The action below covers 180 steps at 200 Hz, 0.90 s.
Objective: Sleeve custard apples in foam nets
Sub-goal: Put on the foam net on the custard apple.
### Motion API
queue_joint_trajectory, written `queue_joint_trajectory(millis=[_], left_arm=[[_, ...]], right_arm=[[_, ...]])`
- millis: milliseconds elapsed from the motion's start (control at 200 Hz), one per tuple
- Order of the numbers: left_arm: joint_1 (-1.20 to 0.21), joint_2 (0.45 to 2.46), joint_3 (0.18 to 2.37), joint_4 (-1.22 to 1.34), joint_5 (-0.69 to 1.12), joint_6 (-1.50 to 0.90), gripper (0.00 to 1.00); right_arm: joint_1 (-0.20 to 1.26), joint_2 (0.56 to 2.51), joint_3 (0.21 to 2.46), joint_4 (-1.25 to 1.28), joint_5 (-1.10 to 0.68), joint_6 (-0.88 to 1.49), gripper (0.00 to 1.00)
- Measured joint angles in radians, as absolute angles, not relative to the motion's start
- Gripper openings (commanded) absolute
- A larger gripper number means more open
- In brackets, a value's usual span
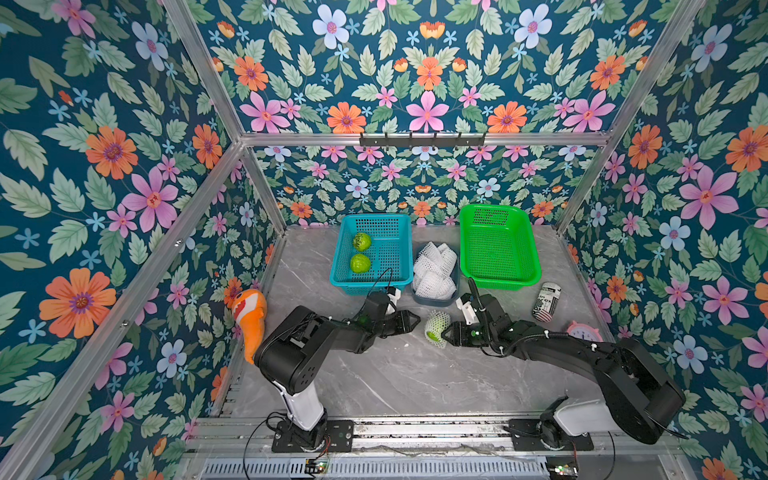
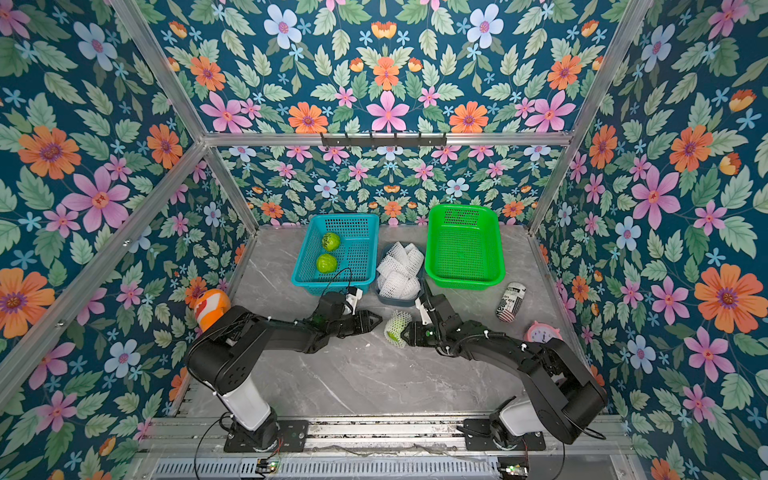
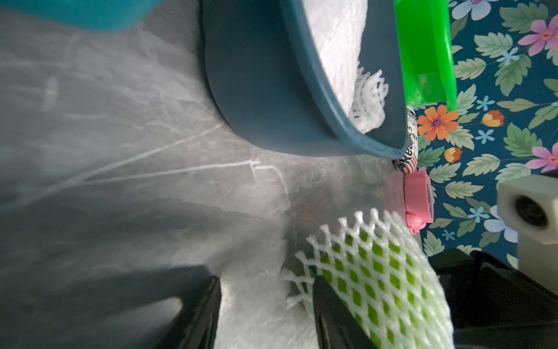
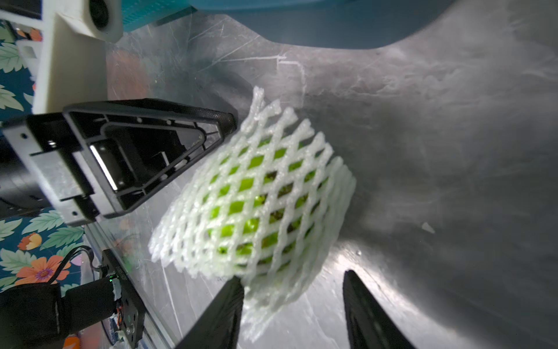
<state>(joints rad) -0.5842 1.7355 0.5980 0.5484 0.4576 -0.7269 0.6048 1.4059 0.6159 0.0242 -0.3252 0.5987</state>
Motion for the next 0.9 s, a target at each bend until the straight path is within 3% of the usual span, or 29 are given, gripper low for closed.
queue_joint_trajectory(millis=[335, 500, 900], left_arm=[[-0.589, 1.695, 0.593, 0.479, 0.420, -0.709, 0.53], [-0.589, 1.667, 0.570, 0.470, 0.401, -0.708, 0.54], [-0.588, 1.525, 0.437, 0.454, 0.335, -0.770, 0.53]], right_arm=[[0.604, 1.307, 0.679, -0.066, -0.277, 0.599, 0.65], [0.616, 1.288, 0.757, -0.169, -0.217, 0.598, 0.86], [0.716, 1.449, 1.039, -0.437, -0.045, 0.603, 0.88]])
